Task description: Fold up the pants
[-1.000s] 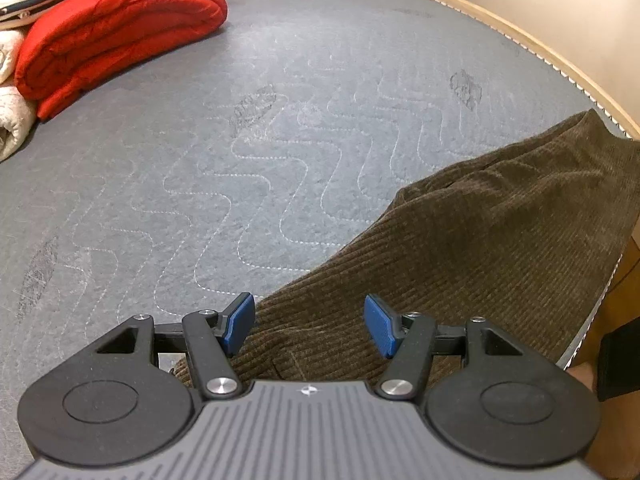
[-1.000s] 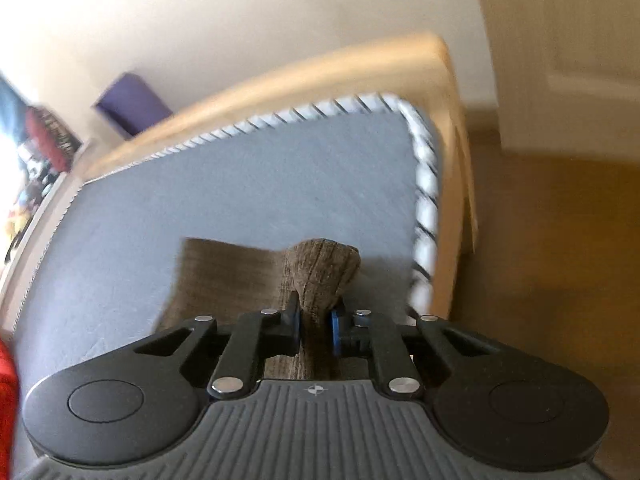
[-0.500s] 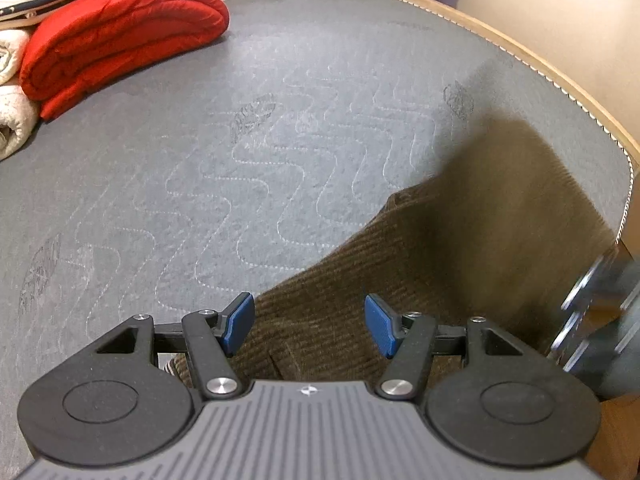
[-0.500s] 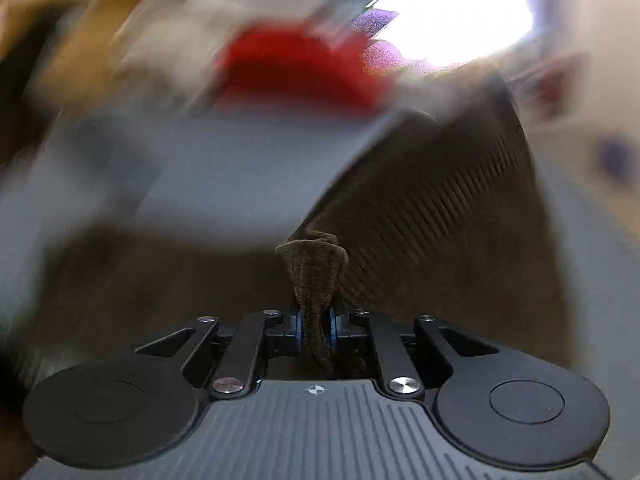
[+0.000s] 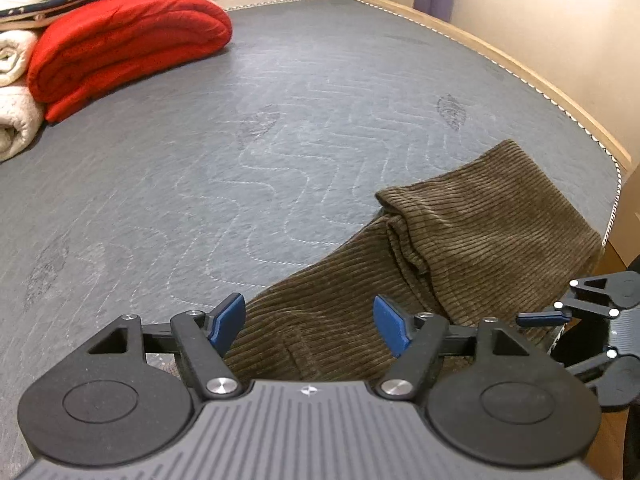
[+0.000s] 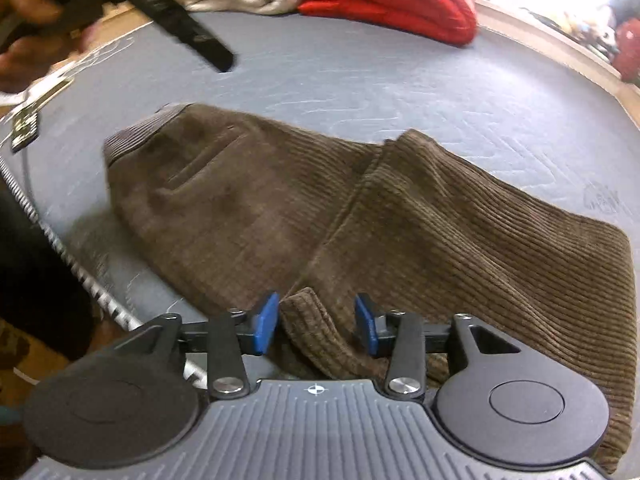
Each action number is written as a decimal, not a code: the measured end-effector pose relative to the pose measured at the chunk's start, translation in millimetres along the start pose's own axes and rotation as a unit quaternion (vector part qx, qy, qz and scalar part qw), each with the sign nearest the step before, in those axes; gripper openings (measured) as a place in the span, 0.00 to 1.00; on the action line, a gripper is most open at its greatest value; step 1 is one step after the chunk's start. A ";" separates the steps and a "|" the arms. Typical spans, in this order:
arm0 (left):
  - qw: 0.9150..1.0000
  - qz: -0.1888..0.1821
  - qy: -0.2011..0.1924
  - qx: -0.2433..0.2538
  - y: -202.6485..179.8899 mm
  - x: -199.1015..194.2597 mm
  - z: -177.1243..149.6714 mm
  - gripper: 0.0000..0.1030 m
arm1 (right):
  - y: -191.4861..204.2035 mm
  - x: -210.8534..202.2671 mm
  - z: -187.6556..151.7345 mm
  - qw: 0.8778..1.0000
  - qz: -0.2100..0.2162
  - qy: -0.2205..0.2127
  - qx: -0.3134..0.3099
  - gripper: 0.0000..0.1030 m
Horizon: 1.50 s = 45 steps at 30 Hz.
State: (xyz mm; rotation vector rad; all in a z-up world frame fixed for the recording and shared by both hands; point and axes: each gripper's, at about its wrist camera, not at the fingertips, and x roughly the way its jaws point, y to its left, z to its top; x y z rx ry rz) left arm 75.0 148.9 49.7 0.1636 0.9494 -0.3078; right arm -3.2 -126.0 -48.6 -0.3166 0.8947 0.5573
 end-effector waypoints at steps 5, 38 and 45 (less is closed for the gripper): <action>1.000 0.007 0.006 -0.004 7.0 0.8 -4.9 0.74 | -7.7 22.2 6.7 0.998 0.040 -0.010 0.055 0.45; 0.998 -0.053 0.037 -0.024 -51.3 64.6 37.2 0.70 | -5.5 -21.0 -20.6 0.993 0.051 -0.090 0.054 0.24; 0.989 -0.097 0.072 -0.089 -61.5 119.0 51.2 0.56 | -21.1 -23.4 -26.6 0.992 0.058 -0.058 0.092 0.26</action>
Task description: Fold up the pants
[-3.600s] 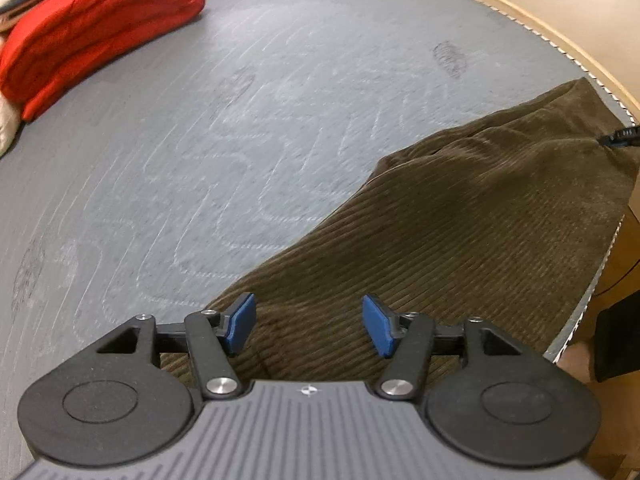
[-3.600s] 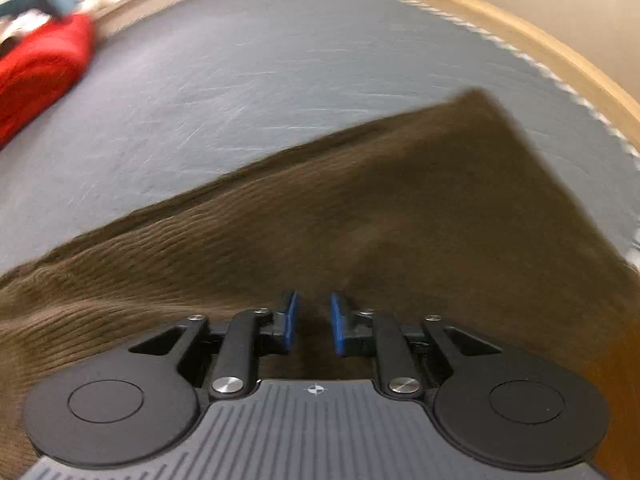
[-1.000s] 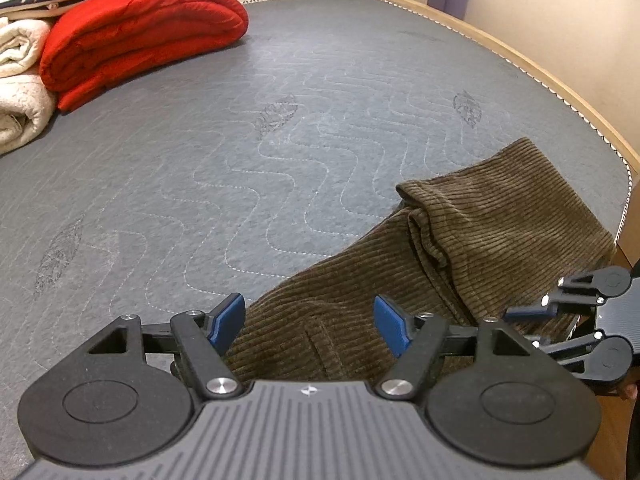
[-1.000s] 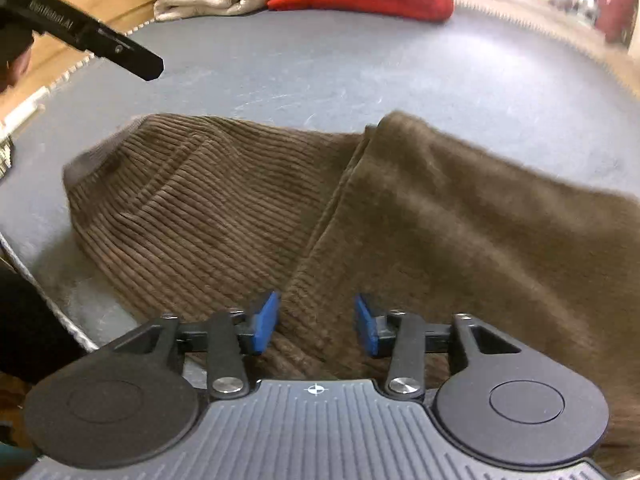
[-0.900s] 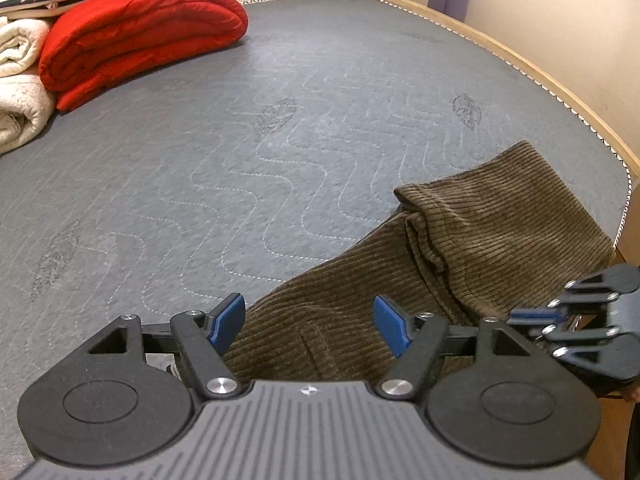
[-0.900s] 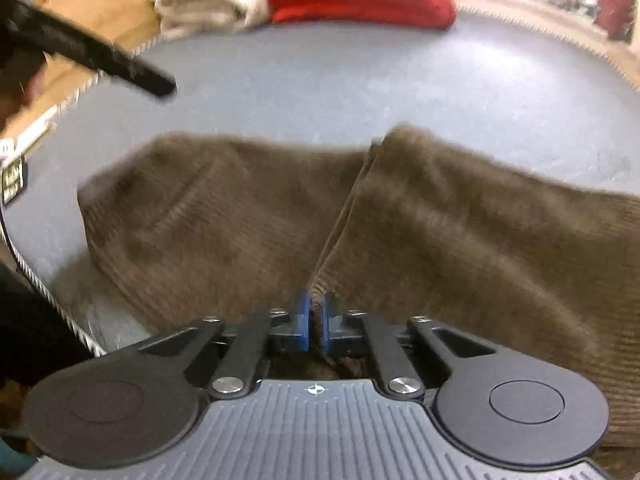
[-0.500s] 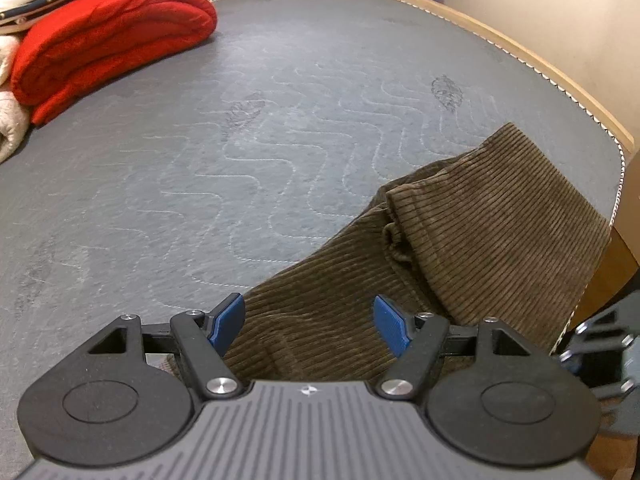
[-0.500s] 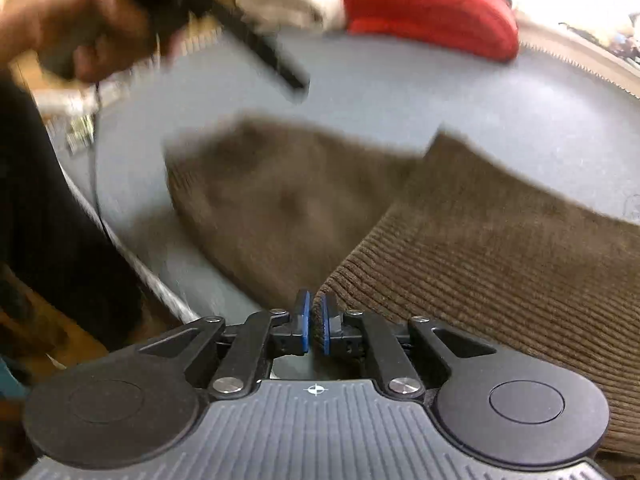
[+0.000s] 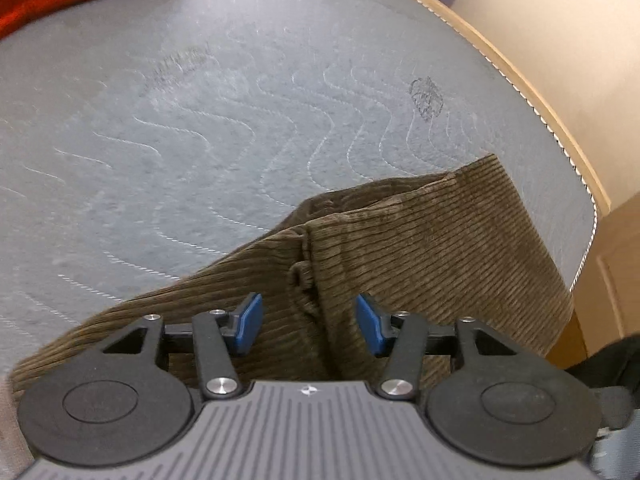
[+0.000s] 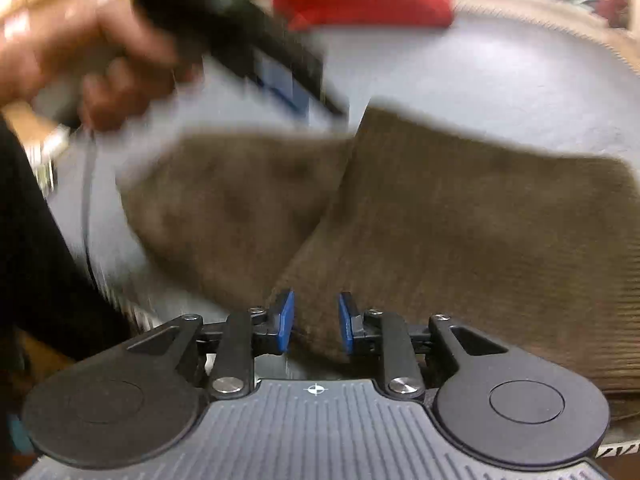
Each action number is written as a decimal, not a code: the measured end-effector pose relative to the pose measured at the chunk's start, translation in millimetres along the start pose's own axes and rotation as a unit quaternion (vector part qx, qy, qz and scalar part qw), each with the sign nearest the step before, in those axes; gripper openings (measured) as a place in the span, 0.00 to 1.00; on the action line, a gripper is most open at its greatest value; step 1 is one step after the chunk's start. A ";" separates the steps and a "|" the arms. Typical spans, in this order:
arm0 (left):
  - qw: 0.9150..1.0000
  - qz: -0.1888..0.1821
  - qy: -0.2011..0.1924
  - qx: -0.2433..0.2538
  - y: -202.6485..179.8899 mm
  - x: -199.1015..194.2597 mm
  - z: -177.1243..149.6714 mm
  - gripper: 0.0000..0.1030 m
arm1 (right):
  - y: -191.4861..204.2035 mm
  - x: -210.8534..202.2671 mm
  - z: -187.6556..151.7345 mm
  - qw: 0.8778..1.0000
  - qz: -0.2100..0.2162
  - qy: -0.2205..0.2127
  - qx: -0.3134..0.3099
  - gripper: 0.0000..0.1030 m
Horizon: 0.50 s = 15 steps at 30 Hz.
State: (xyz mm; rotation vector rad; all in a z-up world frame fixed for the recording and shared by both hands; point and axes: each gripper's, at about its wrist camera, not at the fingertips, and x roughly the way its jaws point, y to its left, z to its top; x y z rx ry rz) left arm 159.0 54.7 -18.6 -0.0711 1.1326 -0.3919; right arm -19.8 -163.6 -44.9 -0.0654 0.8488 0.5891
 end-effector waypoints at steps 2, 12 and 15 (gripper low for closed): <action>1.000 0.004 -0.004 -0.004 -2.4 11.7 4.3 0.56 | -13.2 -19.4 0.0 0.998 -0.028 -0.043 0.022 0.29; 1.000 -0.004 0.020 0.006 -8.3 50.1 14.6 0.27 | -125.9 -71.4 -35.6 0.917 -0.300 -0.085 0.250 0.68; 1.000 -0.020 -0.022 0.008 -7.4 28.8 24.7 0.20 | -155.2 -70.9 -54.1 0.890 -0.294 -0.077 0.340 0.68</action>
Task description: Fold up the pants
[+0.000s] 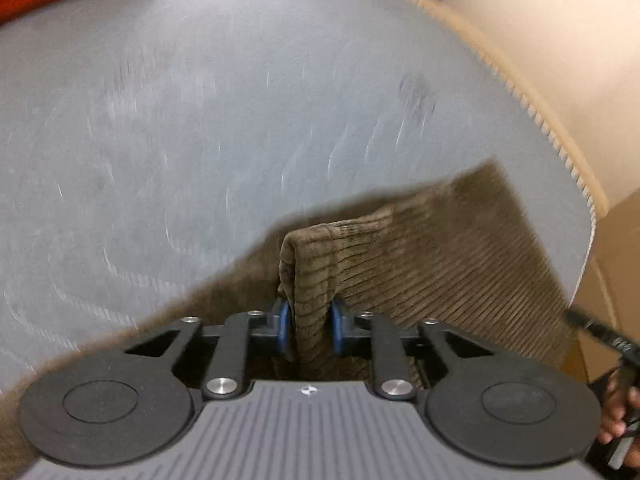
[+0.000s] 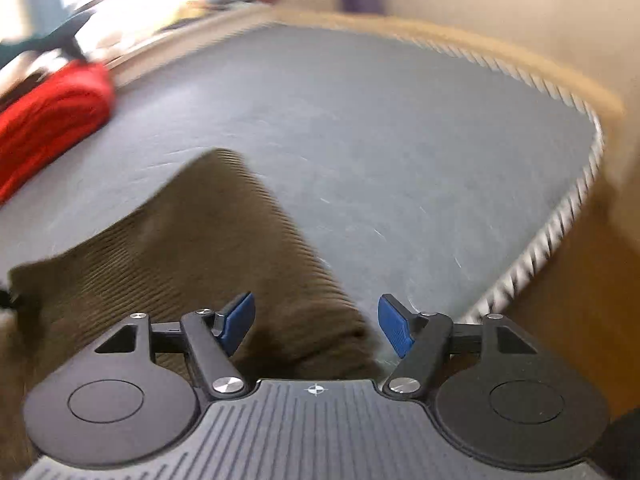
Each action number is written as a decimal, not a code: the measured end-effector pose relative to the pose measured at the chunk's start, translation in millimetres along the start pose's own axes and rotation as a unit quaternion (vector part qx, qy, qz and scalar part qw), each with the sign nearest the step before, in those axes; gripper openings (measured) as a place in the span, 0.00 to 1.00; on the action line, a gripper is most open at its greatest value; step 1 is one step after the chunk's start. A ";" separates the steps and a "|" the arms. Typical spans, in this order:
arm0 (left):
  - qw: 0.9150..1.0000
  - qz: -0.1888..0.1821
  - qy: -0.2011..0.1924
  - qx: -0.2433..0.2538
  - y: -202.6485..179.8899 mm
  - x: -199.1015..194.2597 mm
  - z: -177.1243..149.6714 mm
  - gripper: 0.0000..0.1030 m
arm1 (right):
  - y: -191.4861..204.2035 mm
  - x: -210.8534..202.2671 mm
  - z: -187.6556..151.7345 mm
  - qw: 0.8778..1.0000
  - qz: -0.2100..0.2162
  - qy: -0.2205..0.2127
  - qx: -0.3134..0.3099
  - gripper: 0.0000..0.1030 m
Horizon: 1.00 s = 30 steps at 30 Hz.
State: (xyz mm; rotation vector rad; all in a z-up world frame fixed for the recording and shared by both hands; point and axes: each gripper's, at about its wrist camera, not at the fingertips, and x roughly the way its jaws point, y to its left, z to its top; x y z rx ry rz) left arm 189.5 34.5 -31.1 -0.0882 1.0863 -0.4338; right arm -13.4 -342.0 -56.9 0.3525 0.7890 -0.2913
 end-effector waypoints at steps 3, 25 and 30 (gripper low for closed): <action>0.999 0.008 -0.031 -0.015 4.9 -14.5 5.0 0.20 | -13.6 12.2 3.1 0.997 0.038 0.029 0.059 0.68; 0.992 0.011 -0.004 0.126 -38.7 -38.0 -45.8 0.32 | -3.0 23.0 3.3 0.998 0.027 0.028 0.049 0.36; 0.960 0.018 0.154 0.232 -61.2 0.5 -105.2 0.27 | 7.9 5.7 8.5 0.999 0.026 0.002 0.030 0.31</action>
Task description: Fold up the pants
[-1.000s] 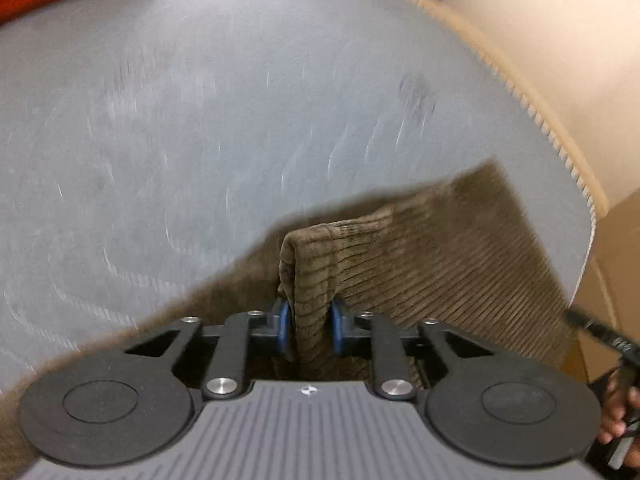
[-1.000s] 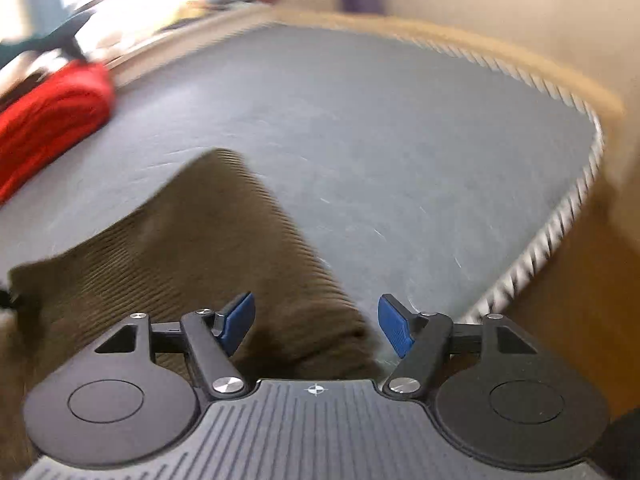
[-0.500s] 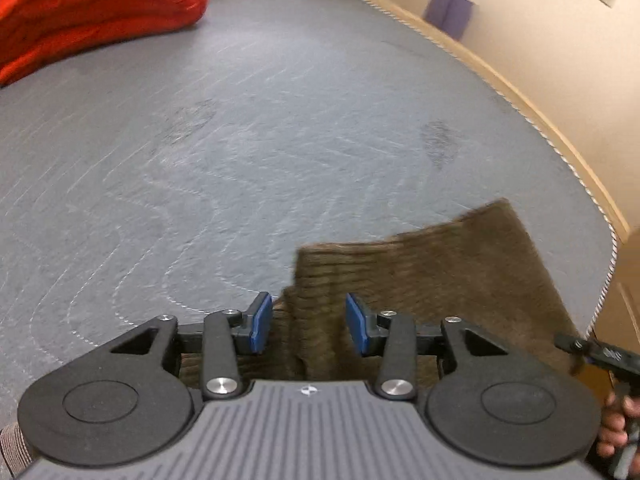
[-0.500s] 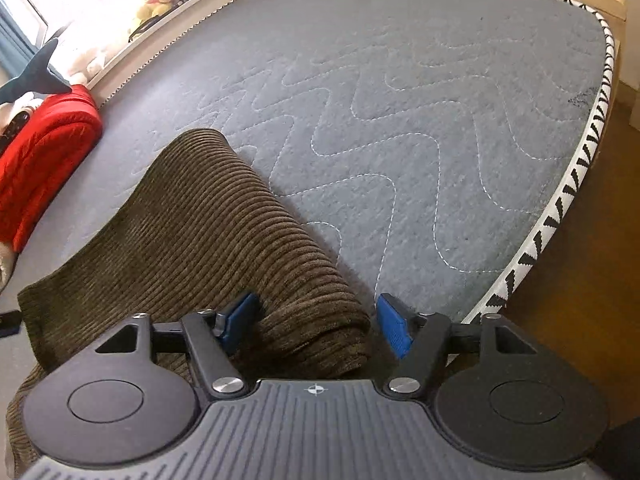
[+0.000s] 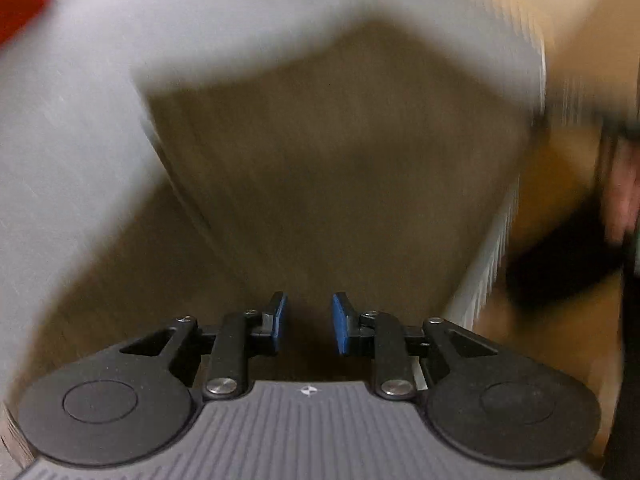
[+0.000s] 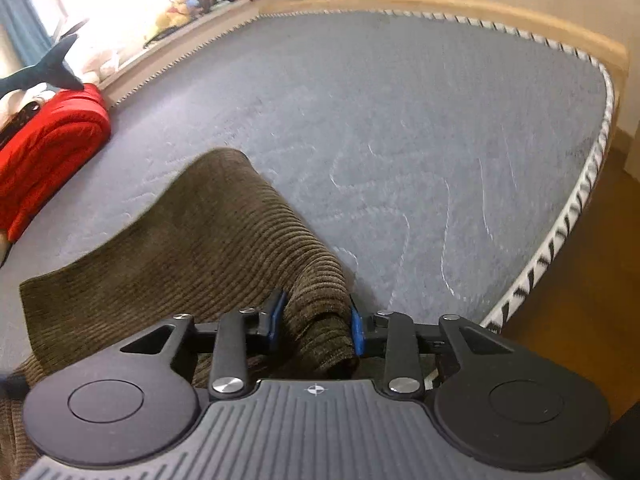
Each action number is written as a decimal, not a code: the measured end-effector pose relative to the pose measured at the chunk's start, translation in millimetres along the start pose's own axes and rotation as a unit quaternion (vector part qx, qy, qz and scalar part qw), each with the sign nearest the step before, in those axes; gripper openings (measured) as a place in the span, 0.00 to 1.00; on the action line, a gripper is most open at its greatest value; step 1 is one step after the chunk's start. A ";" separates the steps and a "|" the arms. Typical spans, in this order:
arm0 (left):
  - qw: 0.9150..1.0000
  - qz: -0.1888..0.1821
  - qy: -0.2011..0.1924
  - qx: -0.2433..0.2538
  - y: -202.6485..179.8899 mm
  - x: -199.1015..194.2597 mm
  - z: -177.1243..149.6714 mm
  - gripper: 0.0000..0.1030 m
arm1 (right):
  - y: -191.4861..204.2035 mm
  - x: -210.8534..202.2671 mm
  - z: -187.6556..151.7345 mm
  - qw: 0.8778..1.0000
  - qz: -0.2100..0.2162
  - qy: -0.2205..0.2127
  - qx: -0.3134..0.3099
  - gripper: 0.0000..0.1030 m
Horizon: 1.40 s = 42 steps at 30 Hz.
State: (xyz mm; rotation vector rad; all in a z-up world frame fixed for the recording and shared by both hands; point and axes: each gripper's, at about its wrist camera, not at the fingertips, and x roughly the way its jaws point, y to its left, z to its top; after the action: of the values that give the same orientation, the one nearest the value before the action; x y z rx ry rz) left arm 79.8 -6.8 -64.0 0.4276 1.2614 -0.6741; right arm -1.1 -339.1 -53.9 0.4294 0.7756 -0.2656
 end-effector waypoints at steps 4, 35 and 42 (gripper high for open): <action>0.998 0.048 0.008 0.051 -12.9 0.4 -13.3 0.26 | 34.4 -31.4 7.5 0.997 0.002 -0.046 -0.066 0.28; 0.878 -0.092 -0.240 -0.405 229.2 -109.2 -218.2 0.41 | 373.9 -126.2 -232.9 0.800 0.263 -0.004 -0.539 0.36; 0.899 -0.082 -0.191 -0.386 216.7 -65.8 -172.0 0.48 | 310.2 -131.4 -144.7 0.874 0.246 -0.033 -0.419 0.61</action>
State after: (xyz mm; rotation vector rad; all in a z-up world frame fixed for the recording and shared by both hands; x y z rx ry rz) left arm 91.2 277.4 -60.8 -0.4547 1.0855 -0.3225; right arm -61.5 11.5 34.5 -0.2180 0.6171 0.5318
